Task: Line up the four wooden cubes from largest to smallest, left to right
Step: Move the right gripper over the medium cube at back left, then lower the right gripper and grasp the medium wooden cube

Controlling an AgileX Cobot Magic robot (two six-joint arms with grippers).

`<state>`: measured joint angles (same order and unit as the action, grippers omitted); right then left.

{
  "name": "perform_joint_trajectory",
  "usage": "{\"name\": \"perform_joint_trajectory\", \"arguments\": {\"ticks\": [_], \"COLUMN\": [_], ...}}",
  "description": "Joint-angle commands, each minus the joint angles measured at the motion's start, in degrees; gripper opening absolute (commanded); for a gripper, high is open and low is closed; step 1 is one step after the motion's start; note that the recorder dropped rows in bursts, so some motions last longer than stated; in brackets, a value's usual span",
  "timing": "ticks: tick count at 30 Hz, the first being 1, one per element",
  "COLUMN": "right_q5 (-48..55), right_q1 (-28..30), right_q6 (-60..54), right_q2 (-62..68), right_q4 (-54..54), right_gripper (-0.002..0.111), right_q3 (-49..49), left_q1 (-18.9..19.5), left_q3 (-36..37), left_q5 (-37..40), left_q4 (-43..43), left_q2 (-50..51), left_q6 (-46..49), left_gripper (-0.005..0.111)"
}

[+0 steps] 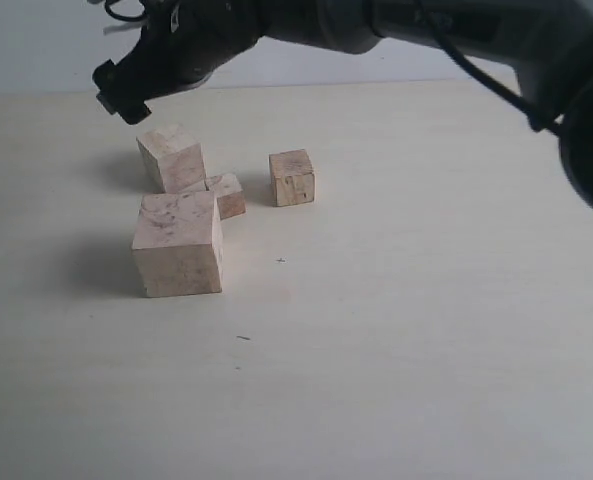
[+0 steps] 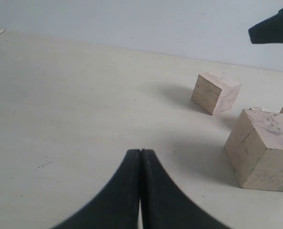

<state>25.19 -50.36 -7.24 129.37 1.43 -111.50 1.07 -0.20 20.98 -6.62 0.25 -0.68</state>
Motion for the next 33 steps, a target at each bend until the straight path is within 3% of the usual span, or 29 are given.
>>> {"name": "perform_joint_trajectory", "arguments": {"ticks": [1,14,23,33], "right_q5": [-1.7,-2.9,-2.9,-1.8], "right_q1": [1.6,2.3,4.4,4.4], "right_q6": [2.5,2.7,2.7,-0.7], "right_q2": [4.9,15.3,17.4,17.7], "right_q4": [0.4,-4.5,-5.0,-13.2], "right_gripper": [0.096,0.096,0.096,0.096], "right_q3": [-3.2,-15.4,-15.7,-15.7], "left_q1": [-0.1,-0.1,-0.1,-0.1], "left_q3": [0.2,0.2,0.2,0.2], "left_q5": [-0.5,-0.5,-0.5,-0.5], "left_q4": [-0.3,-0.3,-0.3,-0.3], "left_q2": [-0.2,-0.2,-0.2,-0.2], "left_q6": [0.1,0.1,0.1,0.1], "left_gripper": [0.000,0.000,0.000,0.000]}}
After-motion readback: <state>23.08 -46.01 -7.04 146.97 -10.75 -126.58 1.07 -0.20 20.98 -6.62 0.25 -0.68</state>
